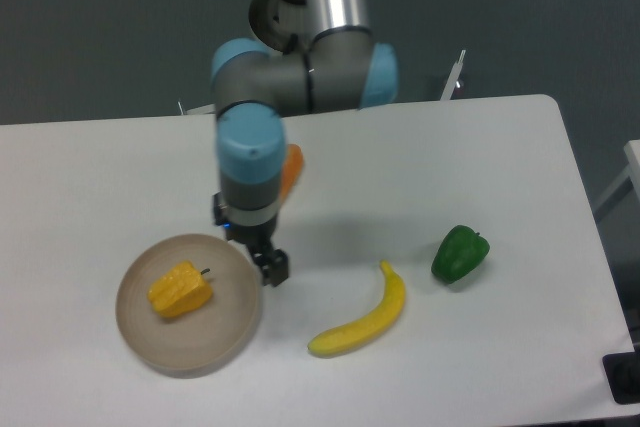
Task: Pick up the yellow pepper from the plate
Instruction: 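Move the open gripper over the yellow pepper on the plate, then lower the gripper onto the yellow pepper and close on it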
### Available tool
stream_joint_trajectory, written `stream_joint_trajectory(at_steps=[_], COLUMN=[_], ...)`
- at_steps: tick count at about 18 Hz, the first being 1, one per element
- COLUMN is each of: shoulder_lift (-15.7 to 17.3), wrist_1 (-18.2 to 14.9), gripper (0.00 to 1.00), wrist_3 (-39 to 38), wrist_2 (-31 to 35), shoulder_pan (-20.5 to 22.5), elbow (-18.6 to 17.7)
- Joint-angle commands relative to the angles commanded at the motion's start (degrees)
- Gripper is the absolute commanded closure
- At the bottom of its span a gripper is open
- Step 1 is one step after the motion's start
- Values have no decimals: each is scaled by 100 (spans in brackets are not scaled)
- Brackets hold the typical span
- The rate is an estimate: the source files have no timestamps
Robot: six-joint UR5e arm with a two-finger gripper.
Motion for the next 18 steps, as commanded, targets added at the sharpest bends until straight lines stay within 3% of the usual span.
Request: stream_joint_trajectory(at_steps=[7,10,18], shoulder_lift=[-255,-396,-624], wrist_1=[202,456,553], gripper=[0,0,0], wrist_3=[-221,-352,-440], wrist_2=[9,17,62], shoulder_pan=[-247,-414,-502], elbow=[9,17,26])
